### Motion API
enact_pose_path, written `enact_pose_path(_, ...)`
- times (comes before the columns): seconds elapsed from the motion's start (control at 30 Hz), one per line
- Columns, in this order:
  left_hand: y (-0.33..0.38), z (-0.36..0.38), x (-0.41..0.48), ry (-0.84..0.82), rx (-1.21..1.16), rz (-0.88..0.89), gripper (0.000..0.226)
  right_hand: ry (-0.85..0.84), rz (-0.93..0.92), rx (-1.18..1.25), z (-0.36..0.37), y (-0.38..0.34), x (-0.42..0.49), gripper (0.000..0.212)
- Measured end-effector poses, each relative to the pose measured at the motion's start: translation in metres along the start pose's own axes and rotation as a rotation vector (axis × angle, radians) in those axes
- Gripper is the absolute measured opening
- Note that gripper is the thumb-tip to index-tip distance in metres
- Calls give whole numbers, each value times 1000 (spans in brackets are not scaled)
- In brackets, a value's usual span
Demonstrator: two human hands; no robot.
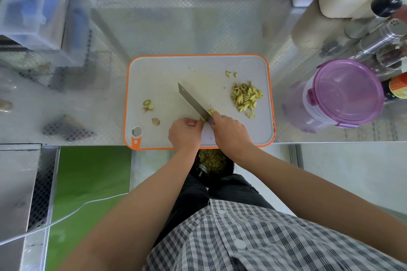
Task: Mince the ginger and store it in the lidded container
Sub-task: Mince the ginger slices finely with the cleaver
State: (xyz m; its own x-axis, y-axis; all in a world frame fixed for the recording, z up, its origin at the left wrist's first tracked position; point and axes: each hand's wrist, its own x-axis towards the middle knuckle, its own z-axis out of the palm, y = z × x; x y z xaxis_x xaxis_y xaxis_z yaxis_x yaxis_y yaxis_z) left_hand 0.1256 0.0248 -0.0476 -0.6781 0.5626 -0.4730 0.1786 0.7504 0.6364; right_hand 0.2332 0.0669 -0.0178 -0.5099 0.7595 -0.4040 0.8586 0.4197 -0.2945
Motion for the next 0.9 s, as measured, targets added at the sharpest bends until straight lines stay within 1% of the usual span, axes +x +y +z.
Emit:
enact_pose_path(0.17,8,0,0,-69,-202,-181,25,-3,-4,3,0,-1,0,14)
enact_pose_path(0.23,9,0,3,-89,-272,-259,22,-16,-5,18,-2,0,1,13)
enact_pose_path(0.3,11,-1,3,-112,-311,-299,19,-10,-5,62,-8,3,0,12)
enact_pose_path(0.4,14,-2,1,-99,-343,-286,20,38,-27,108,-16,8,-5,12)
enact_pose_path(0.6,13,-3,2,-100,-383,-295,17,3,-69,54,-16,8,-10,15)
enact_pose_path(0.67,12,-2,3,-97,-391,-300,16,-4,-67,41,-14,7,-11,15)
enact_pose_path(0.83,10,-1,5,-99,-414,-313,15,-26,-24,13,-12,2,-7,7)
enact_pose_path(0.9,10,-1,5,-114,-419,-313,14,-44,-1,14,-11,-2,-4,9)
